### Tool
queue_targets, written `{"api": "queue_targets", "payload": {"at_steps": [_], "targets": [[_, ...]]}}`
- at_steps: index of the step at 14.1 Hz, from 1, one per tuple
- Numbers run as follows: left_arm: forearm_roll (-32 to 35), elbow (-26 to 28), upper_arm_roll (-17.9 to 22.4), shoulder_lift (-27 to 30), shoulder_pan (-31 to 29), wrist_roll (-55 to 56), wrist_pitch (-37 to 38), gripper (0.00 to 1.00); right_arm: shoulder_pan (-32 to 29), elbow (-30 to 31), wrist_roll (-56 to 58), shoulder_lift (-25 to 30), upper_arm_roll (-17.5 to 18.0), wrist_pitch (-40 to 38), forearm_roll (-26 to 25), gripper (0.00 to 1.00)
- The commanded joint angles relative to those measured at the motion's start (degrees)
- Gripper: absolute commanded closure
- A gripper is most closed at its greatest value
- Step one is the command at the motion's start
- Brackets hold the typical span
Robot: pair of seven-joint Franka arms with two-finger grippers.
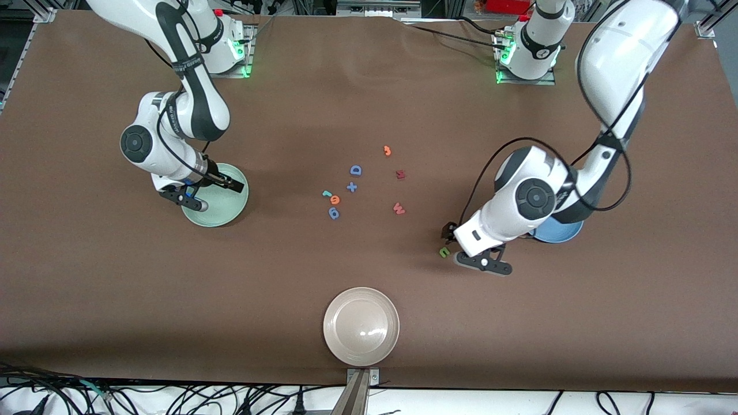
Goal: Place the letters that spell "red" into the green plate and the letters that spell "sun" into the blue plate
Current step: 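Grasp the green U with the left gripper while the right gripper reaches letters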
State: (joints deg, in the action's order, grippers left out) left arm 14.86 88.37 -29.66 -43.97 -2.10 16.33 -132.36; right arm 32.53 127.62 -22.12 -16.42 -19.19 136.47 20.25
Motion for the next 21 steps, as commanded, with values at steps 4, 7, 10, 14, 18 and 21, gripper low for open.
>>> {"api": "queue_targets", "payload": {"at_steps": [4,7,10,14,18,21], "targets": [[9.1,-2.3,0.7,-6.3,2.6,-0.2,-2.4,0.13,0.8,-6.9,-19.2,-1.2,6.3,-1.0,0.8,0.01],[11.5,-2.3,0.7,-7.8,3.5,-0.1,-2.6,0.14,4.6,-10.5,-29.0,-3.4,6.9,-0.8,0.8,0.01],[12.8,-2.5,0.8,-8.8,3.4,-0.1,-2.9,0.15,8.1,-16.6,-36.8,-8.7,6.9,-0.5,0.8,0.01],[13.4,-2.5,1.2,-8.8,3.6,-0.5,-2.9,0.49,11.2,-20.9,-42.7,-15.1,6.9,4.2,0.8,0.02],[15.7,-2.6,1.2,-9.2,3.6,-0.4,-2.9,0.64,12.9,-20.4,-45.6,-16.4,6.9,5.1,0.8,0.15],[15.9,-2.6,1.1,-9.1,3.6,-0.4,-2.8,0.81,14.3,-19.3,-46.7,-16.4,6.9,5.1,0.8,0.20]]}}
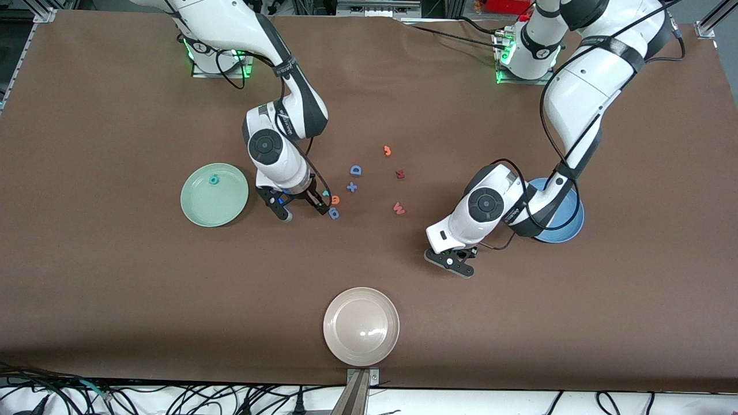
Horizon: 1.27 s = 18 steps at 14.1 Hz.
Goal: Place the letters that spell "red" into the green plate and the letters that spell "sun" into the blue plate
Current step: 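Grasp the green U with the left gripper while the right gripper reaches letters, then place the green U on the blue plate with the left gripper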
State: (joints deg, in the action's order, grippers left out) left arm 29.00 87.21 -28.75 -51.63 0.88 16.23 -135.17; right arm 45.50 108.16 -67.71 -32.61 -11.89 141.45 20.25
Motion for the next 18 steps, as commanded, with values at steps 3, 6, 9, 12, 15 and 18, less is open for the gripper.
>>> {"api": "queue_targets", "payload": {"at_steps": [3,6,9,12,15,18], "targets": [[1.1,-1.4,0.0,0.6,-0.5,-0.2,1.0,0.86,2.2,1.0,-1.2,-0.3,-0.4,0.4,0.8,0.20],[0.7,-1.7,-0.6,3.4,-1.8,-0.2,8.1,0.86,2.5,2.5,-1.1,-0.3,-0.4,0.4,0.8,0.36],[0.1,-2.0,-7.2,7.1,-8.9,-0.3,19.2,0.86,2.5,3.1,-1.1,-0.3,-0.4,0.7,0.8,0.36],[0.0,-0.1,-11.2,10.2,-18.8,-2.8,24.5,0.85,2.8,3.0,-1.1,-1.0,-0.4,2.3,0.8,0.36],[-0.1,4.0,-12.0,12.9,-28.6,-11.5,27.1,0.85,3.3,3.0,-1.3,-1.6,-0.3,3.5,0.8,0.36],[0.0,11.3,-15.3,12.6,-40.2,-15.8,25.1,0.82,3.7,3.1,-1.3,-2.4,-0.3,4.1,0.8,0.36]]}}
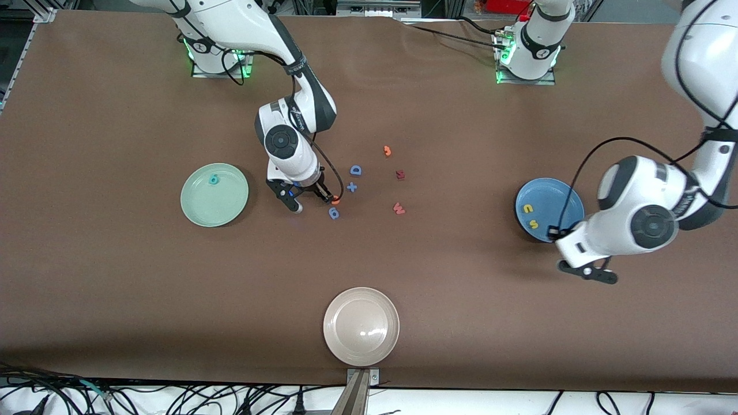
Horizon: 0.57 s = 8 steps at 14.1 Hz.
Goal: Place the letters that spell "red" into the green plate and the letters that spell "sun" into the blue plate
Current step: 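Place the green U on the blue plate with the left gripper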
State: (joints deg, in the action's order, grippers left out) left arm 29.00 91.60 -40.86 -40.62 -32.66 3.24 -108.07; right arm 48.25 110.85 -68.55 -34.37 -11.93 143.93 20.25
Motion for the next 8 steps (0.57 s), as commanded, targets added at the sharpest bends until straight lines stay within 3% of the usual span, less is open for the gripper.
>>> {"api": "queue_targets", "payload": {"at_steps": [1,4,6,7,8], "targets": [[0.0,9.4,-3.9,1.8,-8.9,-3.1,-2.6,0.82,1.1,0.4,-0.4,-0.9,-0.3,1.7,0.8,0.36],[-0.1,12.6,-7.6,1.8,-13.5,-3.0,-2.5,0.82,1.2,0.3,-1.1,-0.9,-0.3,1.7,0.8,0.36],[-0.2,13.7,-7.6,1.3,-13.9,-2.9,-2.8,0.80,1.9,0.6,-1.5,-0.8,-0.5,1.3,0.8,0.36],[-0.2,14.0,-7.6,1.2,-13.9,-2.5,-2.8,0.61,1.9,2.0,-1.2,-0.4,-0.5,1.4,0.8,0.36],[-0.2,14.4,-7.6,1.0,-13.9,-2.4,-2.9,0.01,2.0,2.0,-1.4,-0.3,-0.5,1.5,0.8,0.36]]}}
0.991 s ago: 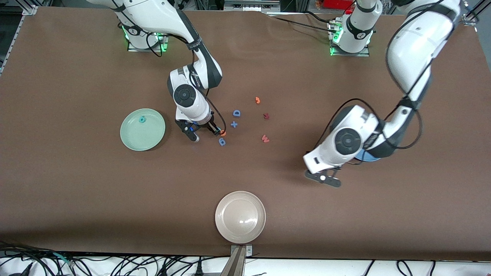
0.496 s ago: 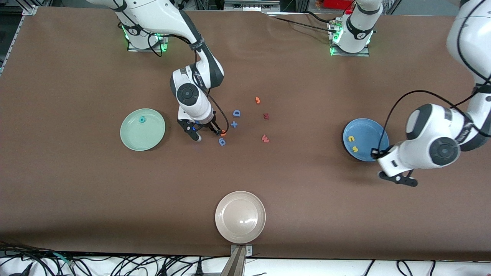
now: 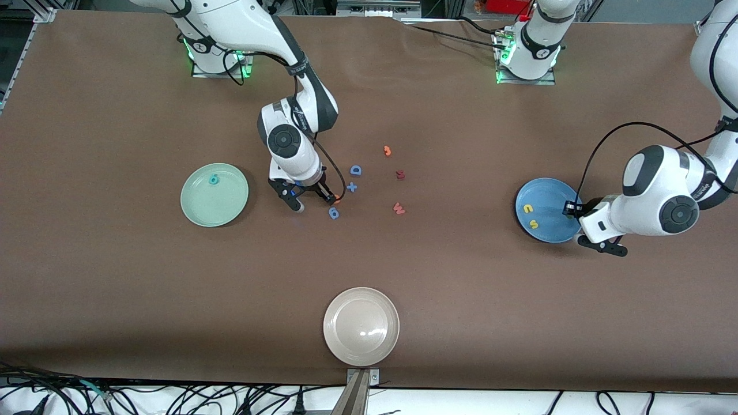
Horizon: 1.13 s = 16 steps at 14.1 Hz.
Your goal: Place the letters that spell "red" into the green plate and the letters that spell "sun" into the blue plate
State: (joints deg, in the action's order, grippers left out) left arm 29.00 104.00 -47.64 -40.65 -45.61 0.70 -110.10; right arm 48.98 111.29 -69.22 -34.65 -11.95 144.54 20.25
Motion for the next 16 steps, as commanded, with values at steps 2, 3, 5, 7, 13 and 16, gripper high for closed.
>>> {"api": "queue_targets", "payload": {"at_steps": [2,3,5,7,13,16], "targets": [[-0.2,1.8,-0.8,1.0,-1.1,0.0,-0.7,0.00,1.3,1.4,-0.8,-0.2,-0.5,1.8,0.8,0.35],[-0.2,1.6,-0.8,1.0,-0.9,0.0,-0.6,0.00,1.3,1.5,-0.8,-0.2,-0.4,2.1,0.8,0.35],[-0.2,0.6,-1.3,1.6,-0.6,-0.4,-0.2,0.00,1.4,1.4,-0.9,-0.2,-0.4,2.1,0.8,0.35],[-0.2,-1.7,-5.4,2.6,-1.1,0.1,1.7,0.00,1.4,1.4,-0.9,-0.2,-0.4,2.2,0.8,0.36],[-0.1,-18.5,-11.9,3.6,2.2,2.4,20.3,0.00,1.5,0.9,-2.1,-0.2,-0.4,2.6,0.8,0.42],[-0.1,-29.7,-14.1,4.4,5.9,2.3,31.8,0.00,1.7,0.7,-2.1,-0.2,-0.3,2.7,0.8,0.42]]}}
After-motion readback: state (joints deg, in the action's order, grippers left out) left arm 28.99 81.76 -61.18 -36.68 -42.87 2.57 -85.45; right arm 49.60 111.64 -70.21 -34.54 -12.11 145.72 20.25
